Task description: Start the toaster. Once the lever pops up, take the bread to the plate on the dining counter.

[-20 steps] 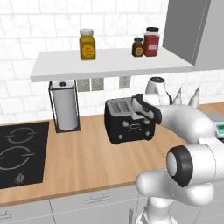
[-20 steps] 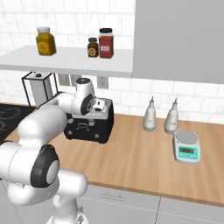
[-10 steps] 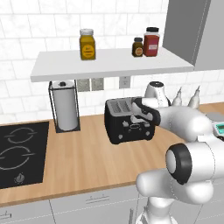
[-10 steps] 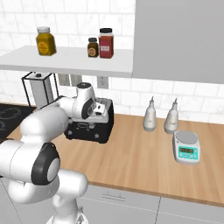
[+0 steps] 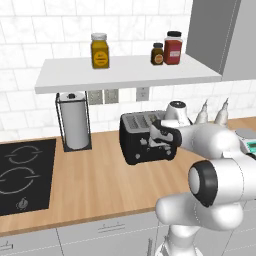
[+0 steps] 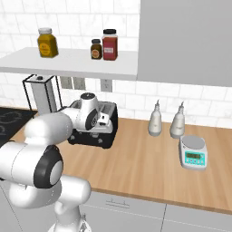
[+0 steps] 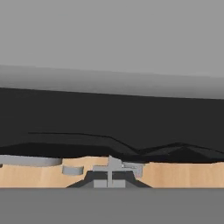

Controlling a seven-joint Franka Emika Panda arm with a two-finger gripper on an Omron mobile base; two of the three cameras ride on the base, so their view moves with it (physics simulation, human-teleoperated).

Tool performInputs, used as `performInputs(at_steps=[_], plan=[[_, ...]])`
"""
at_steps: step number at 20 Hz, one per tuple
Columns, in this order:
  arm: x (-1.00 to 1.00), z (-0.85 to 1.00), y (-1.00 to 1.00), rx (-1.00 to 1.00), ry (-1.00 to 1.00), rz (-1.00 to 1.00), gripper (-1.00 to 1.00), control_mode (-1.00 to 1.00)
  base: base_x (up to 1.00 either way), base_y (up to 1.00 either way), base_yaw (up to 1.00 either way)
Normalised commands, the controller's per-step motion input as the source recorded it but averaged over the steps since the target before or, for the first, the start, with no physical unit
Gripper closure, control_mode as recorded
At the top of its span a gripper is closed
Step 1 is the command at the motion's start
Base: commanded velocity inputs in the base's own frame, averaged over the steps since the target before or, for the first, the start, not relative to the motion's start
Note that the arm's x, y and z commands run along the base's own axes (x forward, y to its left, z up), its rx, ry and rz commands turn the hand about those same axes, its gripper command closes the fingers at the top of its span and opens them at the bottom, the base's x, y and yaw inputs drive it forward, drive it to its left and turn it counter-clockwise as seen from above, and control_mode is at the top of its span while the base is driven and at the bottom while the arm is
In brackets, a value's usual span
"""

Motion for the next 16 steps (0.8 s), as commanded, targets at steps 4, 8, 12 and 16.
performInputs(at_steps=[4,8,12,16], plan=[[0.0,-0.49,0.0,0.0,0.0,0.0,1.0,-1.0,0.0,0.0,0.0],[0.0,-0.35,0.0,-0.01,0.0,0.0,1.0,-1.0,0.0,0.0,0.0],[-0.11,0.4,0.01,-0.01,-0.06,0.0,1.0,-1.0,0.0,0.0,0.0],[-0.13,0.46,0.0,0.0,-0.04,0.0,1.0,-1.0,0.0,0.0,0.0]])
